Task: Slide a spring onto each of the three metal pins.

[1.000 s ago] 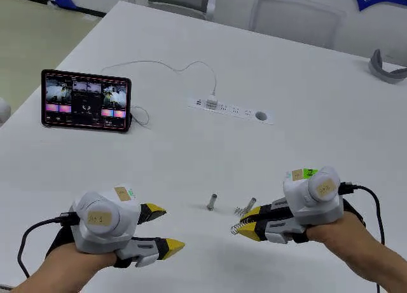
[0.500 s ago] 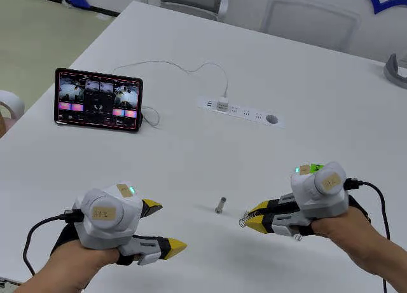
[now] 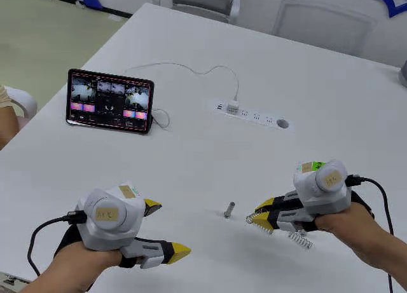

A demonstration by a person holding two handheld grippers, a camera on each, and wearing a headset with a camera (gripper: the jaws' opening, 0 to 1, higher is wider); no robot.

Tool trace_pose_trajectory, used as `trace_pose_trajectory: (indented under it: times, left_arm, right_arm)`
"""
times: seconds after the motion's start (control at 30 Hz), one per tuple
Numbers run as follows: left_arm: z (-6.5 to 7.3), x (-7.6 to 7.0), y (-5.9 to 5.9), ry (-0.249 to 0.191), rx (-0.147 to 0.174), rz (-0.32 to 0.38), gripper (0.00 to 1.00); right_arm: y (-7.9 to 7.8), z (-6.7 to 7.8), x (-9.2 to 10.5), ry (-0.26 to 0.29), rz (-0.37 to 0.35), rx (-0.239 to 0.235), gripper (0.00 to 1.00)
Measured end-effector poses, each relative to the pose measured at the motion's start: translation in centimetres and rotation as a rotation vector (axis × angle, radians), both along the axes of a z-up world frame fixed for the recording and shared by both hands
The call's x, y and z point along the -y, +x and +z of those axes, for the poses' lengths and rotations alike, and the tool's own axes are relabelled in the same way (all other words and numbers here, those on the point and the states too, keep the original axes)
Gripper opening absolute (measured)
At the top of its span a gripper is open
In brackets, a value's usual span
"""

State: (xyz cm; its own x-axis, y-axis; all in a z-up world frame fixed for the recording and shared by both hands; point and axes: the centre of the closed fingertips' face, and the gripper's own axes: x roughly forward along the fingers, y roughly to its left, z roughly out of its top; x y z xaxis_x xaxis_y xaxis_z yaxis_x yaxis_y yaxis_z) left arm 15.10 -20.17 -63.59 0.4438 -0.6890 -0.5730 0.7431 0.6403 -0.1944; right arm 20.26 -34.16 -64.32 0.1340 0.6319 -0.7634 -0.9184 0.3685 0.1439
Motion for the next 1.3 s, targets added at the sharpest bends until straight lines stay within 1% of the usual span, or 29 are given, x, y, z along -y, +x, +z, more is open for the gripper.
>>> trace_pose_trajectory:
  times: [0.03,0.13,0.43,0.77,1.03,1.3]
  left_arm:
    - [0.0,0.0,0.0,-0.008,-0.006,0.001,0.68]
    - [-0.1,-0.1,-0.1,-0.003,-0.009,0.0,0.7]
    - [-0.1,-0.6,-0.1,0.002,-0.017,0.009,0.72]
    - [-0.1,-0.8,-0.2,0.0,-0.025,0.019,0.72]
    - [-0.2,-1.1,-0.3,0.0,-0.029,0.022,0.72]
    - [-0.2,-1.4,-0.3,0.003,-0.033,0.025,0.71]
  right_arm:
    - [0.1,-0.1,0.0,-0.011,0.008,0.002,0.13]
    - [0.5,-0.3,-0.2,-0.027,0.024,0.01,0.13]
    - [1.9,-0.4,-0.9,-0.035,0.036,0.017,0.13]
    - [2.8,-0.5,-1.5,-0.043,0.057,0.026,0.13]
    - [3.3,-0.7,-2.3,-0.048,0.074,0.027,0.13]
    - [3.2,-1.2,-3.0,-0.056,0.094,0.02,0.13]
